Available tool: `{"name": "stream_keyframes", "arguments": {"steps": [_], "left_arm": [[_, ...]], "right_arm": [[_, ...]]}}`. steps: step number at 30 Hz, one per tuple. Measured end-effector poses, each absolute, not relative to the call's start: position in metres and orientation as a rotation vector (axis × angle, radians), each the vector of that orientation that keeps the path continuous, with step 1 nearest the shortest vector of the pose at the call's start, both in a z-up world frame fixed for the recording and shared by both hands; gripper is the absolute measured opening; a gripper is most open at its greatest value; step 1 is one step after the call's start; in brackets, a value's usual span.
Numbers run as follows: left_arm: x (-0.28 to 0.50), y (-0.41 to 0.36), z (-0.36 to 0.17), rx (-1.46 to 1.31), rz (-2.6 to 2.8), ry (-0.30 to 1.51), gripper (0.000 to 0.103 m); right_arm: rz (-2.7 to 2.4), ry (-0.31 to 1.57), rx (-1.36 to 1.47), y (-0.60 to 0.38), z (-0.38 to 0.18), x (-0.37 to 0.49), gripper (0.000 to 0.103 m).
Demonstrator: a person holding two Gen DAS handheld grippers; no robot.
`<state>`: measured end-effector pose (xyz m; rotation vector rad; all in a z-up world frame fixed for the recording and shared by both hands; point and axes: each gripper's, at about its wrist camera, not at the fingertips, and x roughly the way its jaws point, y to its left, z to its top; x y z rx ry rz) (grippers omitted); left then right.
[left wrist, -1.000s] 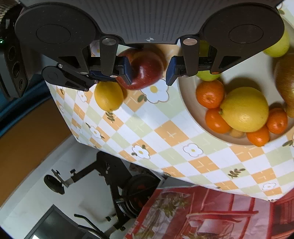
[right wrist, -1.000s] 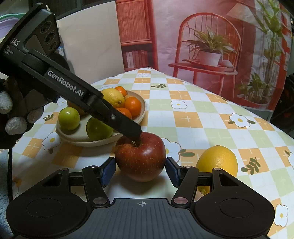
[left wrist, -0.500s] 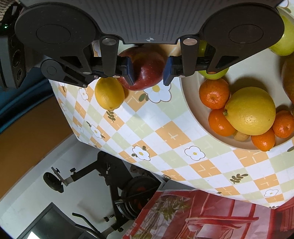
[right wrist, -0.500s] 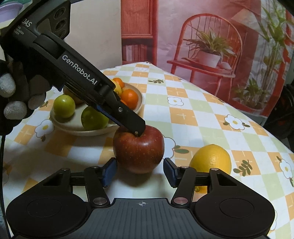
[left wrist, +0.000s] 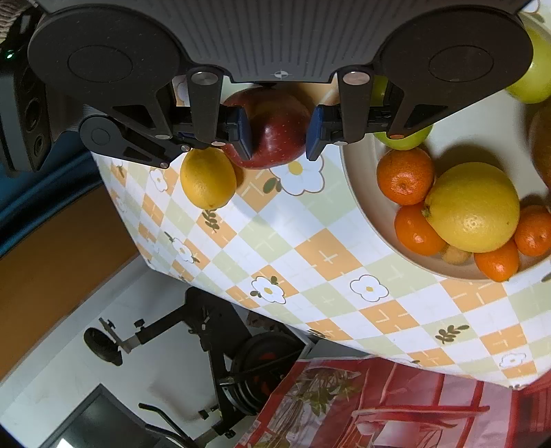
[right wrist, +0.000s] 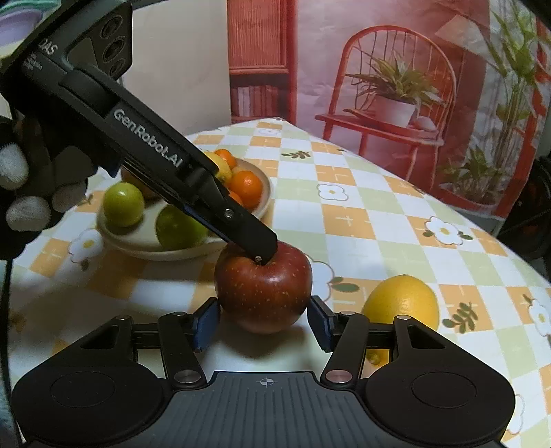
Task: Organize fruits
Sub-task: 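Grasp the red apple with the left gripper while the right gripper pinches it too, then carry the red apple over the plate and lower it among the fruits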
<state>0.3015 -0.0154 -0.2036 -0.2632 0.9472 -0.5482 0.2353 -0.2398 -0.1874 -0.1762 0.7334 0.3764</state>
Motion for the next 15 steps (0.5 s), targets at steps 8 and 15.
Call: {"name": "stream_keyframes", "arguments": {"steps": [8,15], "left_arm": [[0.287,0.002,-0.180,-0.234,-0.535,0.900,0.032],[0.268,0.032,-0.153,-0.222,-0.497,0.850,0.032]], "right_arm": [[0.415,0.676,-0.159,-0.228,-0.171,0.231,0.052],[0.472,0.617,-0.168,-0.199,-0.151,0.235,0.052]]}}
